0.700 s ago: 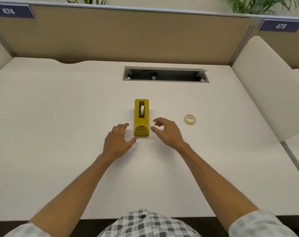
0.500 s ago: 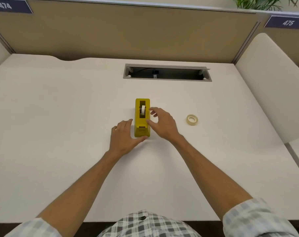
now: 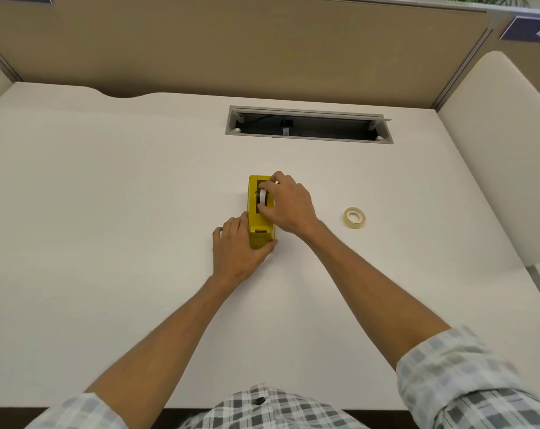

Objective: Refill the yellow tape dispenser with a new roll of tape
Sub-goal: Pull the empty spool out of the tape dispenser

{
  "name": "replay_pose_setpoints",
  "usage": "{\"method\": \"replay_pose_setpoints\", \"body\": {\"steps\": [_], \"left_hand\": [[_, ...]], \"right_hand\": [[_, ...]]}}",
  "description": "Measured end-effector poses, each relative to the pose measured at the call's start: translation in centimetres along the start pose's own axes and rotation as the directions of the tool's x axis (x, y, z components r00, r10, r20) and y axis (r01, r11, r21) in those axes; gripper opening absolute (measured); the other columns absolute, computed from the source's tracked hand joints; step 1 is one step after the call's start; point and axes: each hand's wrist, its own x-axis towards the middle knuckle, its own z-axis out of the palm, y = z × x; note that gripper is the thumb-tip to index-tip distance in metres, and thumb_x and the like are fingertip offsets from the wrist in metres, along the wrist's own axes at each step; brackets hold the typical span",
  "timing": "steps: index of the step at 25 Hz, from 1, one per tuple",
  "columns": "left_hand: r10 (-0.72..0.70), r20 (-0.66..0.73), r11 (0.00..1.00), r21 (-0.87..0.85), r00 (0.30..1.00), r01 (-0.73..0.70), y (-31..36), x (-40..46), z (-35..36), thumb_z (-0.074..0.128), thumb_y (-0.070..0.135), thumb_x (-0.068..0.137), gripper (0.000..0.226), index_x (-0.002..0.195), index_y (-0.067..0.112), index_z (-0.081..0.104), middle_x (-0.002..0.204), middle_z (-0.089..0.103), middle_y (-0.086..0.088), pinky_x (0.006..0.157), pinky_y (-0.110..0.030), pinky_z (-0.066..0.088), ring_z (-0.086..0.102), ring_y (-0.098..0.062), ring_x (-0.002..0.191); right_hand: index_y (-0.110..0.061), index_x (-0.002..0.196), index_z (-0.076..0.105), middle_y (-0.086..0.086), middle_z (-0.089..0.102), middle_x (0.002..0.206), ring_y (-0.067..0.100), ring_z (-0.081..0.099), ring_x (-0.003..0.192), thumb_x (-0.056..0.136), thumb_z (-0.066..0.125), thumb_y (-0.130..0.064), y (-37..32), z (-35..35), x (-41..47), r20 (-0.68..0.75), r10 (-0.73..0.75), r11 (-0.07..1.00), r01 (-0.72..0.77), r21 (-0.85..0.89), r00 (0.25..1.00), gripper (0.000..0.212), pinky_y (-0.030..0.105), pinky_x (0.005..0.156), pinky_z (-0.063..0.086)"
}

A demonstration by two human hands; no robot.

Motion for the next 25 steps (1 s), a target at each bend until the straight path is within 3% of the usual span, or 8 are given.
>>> {"method": "replay_pose_setpoints", "body": {"steps": [6, 13, 25], "left_hand": [[0.008, -0.005, 1.0, -0.019, 1.0, -0.008, -0.1, -0.1, 0.3, 0.055, 0.07, 0.076, 0.08, 0.134, 0.017, 0.044, 0.123, 0.061, -0.001, 0.102, -0.038, 0.035, 0.055, -0.019, 0.114], [0.005, -0.003, 1.0, -0.025, 1.0, -0.005, -0.1, -0.2, 0.3, 0.056, 0.071, 0.076, 0.083, 0.137, 0.016, 0.042, 0.127, 0.059, -0.002, 0.105, -0.039, 0.034, 0.054, -0.019, 0.117], [0.001, 0.031, 1.0, -0.022, 1.0, 0.0, -0.1, -0.2, 0.2, 0.053, 0.074, 0.077, 0.088, 0.142, 0.017, 0.037, 0.136, 0.054, -0.003, 0.108, -0.041, 0.032, 0.051, -0.02, 0.123]], "right_hand": [[-0.02, 0.124, 0.062, 0.002, 0.058, 0.124, 0.021, 0.059, 0.104, 0.085, 0.065, -0.042, -0.1, -0.3, 0.5, 0.0, -0.023, 1.0, 0.023, -0.001, 1.0, 0.046, 0.035, 0.08, 0.051], [-0.021, 0.127, 0.061, 0.0, 0.062, 0.131, 0.021, 0.059, 0.112, 0.088, 0.065, -0.041, 0.3, -0.8, 0.7, -0.002, -0.047, 0.999, 0.047, -0.008, 0.999, 0.044, 0.035, 0.084, 0.05], [-0.017, 0.13, 0.061, 0.002, 0.06, 0.135, 0.022, 0.061, 0.114, 0.09, 0.066, -0.035, 0.5, -1.1, 0.2, 0.008, -0.034, 0.987, 0.033, 0.157, 0.999, 0.044, 0.032, 0.091, 0.05]]}}
